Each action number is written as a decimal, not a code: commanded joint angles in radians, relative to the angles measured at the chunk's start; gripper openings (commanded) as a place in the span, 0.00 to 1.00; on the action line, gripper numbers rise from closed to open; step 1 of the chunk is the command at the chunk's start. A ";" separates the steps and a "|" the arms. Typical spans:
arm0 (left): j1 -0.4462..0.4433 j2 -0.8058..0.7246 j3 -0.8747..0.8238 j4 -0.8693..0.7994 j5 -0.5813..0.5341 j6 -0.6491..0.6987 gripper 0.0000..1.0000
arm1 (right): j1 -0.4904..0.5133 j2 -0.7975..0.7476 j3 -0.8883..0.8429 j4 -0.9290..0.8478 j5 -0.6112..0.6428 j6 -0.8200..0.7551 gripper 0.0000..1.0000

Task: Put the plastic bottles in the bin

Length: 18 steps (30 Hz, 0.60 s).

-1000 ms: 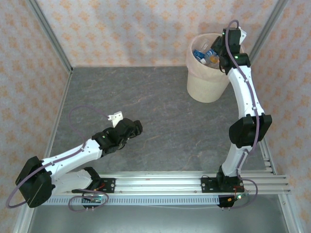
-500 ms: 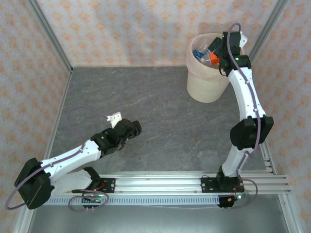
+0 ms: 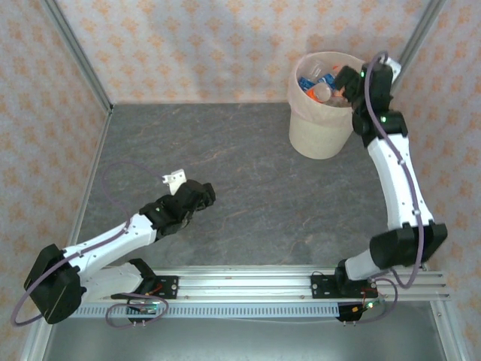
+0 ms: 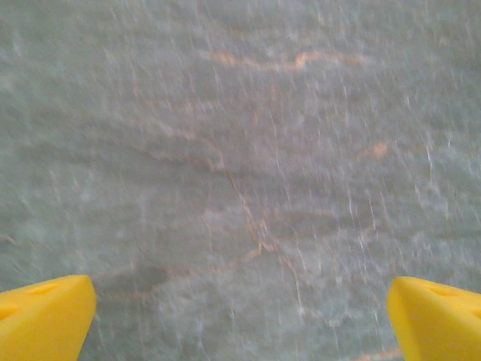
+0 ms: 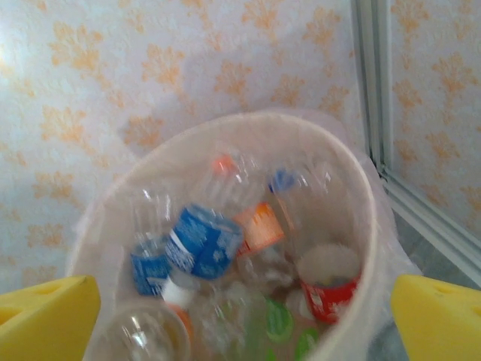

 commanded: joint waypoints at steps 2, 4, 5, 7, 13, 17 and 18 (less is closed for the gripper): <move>0.078 -0.045 0.093 -0.012 -0.236 0.164 1.00 | 0.002 -0.257 -0.310 0.319 -0.133 -0.076 0.99; 0.123 -0.037 0.113 -0.003 -0.304 0.229 1.00 | 0.002 -0.350 -0.459 0.418 -0.167 -0.094 0.99; 0.152 -0.031 0.121 -0.001 -0.342 0.262 1.00 | 0.002 -0.403 -0.548 0.487 -0.170 -0.102 0.99; 0.218 -0.021 0.120 0.015 -0.398 0.333 1.00 | 0.001 -0.482 -0.715 0.617 -0.133 -0.112 0.99; 0.454 -0.004 0.020 0.177 -0.317 0.478 1.00 | 0.002 -0.515 -1.069 0.761 0.147 -0.087 0.99; 0.553 0.052 -0.045 0.285 -0.161 0.540 1.00 | -0.001 -0.411 -1.128 0.729 0.287 -0.103 0.99; 0.556 0.077 -0.066 0.343 -0.152 0.578 1.00 | -0.004 -0.367 -1.138 0.739 0.290 -0.109 0.99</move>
